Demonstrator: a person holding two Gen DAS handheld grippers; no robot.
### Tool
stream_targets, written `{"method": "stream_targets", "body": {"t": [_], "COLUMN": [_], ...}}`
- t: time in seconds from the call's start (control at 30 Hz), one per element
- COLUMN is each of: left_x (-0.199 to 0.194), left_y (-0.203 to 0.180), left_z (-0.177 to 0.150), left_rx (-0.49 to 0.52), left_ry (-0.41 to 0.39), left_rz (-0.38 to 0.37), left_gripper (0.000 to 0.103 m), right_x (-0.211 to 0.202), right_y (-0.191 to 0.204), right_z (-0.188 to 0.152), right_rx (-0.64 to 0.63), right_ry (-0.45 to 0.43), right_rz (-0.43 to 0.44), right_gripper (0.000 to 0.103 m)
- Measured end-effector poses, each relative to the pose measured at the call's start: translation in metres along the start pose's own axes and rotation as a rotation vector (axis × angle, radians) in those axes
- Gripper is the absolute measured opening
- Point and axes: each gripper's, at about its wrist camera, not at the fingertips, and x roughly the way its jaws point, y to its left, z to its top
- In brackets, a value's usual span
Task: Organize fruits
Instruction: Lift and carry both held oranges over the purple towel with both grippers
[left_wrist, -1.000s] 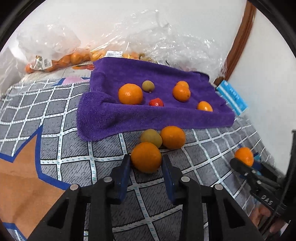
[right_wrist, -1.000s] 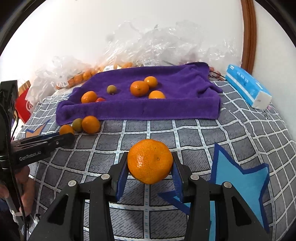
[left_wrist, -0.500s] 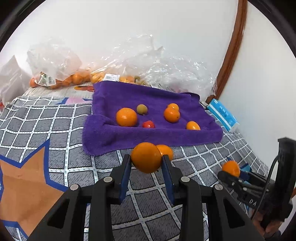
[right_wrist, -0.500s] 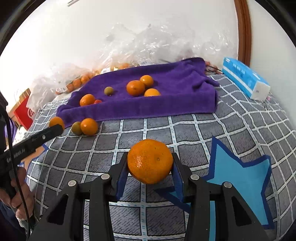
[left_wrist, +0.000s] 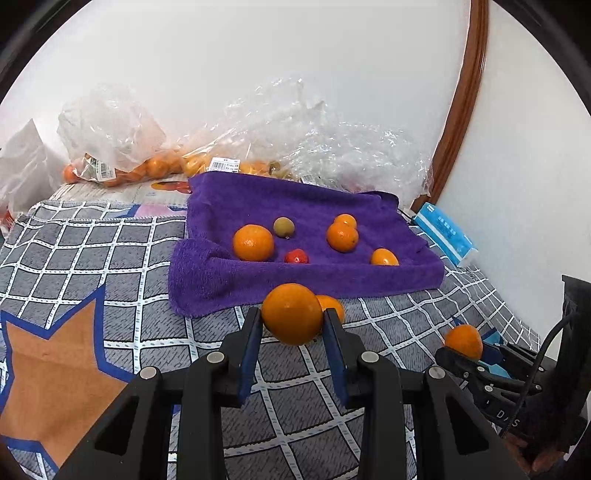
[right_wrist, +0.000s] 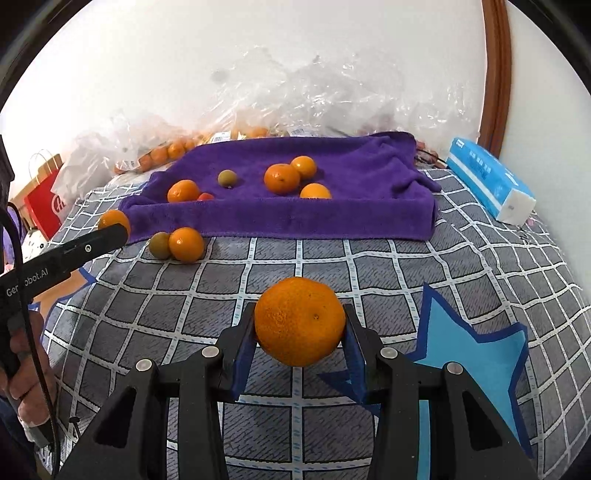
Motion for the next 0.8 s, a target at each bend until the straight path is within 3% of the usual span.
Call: {"method": "stream_targets", "body": {"t": [0.7,0.8], "left_x": [-0.003,-0.007], "left_y": [0.003,0.005], "left_z": [0.002,0.004], "left_rx": [-0.015,-0.021], "left_ry": [-0.015,-0.047], "left_rz": [0.029,0.057], "left_gripper": [0.032,0.032], "right_x": [-0.011,-0.013], "right_y": [-0.006,-0.007], "right_z": [0.023,0.03], "right_rx": [0.04,0.045], "right_ry": [0.009,-0.01], "right_rz": [0.027,0.033], "right_gripper": [0.043,0.043]}}
